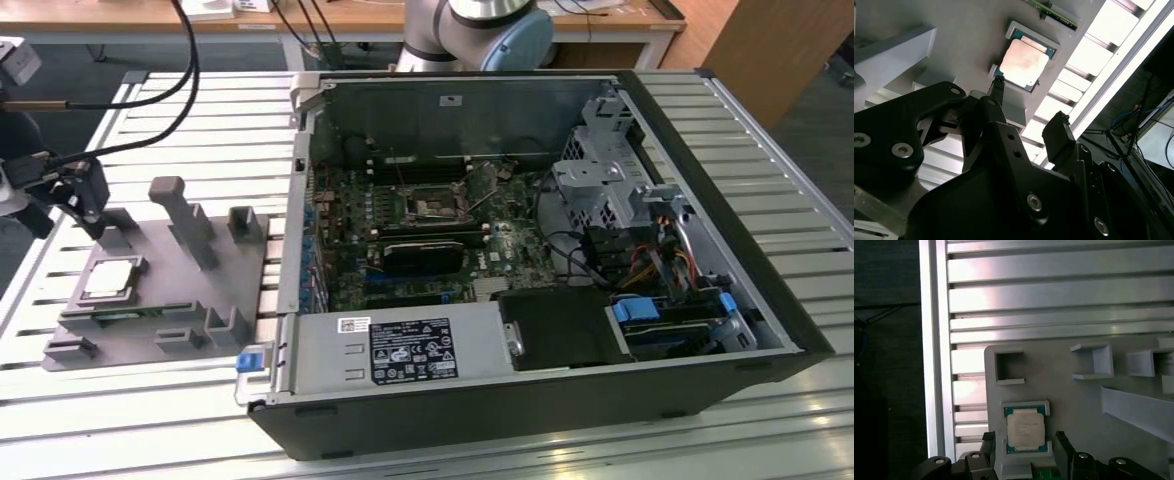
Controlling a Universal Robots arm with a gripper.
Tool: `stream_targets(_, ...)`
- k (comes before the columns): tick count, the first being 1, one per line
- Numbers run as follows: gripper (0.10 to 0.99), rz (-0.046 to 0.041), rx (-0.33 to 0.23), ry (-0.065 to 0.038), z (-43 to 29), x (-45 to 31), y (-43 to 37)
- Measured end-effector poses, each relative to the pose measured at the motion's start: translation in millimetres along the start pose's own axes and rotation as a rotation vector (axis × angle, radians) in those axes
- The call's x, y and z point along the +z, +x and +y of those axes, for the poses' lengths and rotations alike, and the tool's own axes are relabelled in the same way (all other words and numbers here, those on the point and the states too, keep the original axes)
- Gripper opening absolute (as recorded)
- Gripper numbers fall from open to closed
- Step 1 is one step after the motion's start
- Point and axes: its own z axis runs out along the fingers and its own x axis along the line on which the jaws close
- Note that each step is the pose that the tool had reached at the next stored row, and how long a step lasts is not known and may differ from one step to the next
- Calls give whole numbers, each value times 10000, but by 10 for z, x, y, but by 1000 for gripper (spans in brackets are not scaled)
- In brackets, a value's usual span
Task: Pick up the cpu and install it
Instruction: 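Pick up the cpu and move it towards the insertion slot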
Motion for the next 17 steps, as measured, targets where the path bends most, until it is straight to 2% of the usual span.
stream_targets(9,588,8,-13,23,-6,59,-1)
stream_targets(17,588,9,-63,24,-21,183,-5)
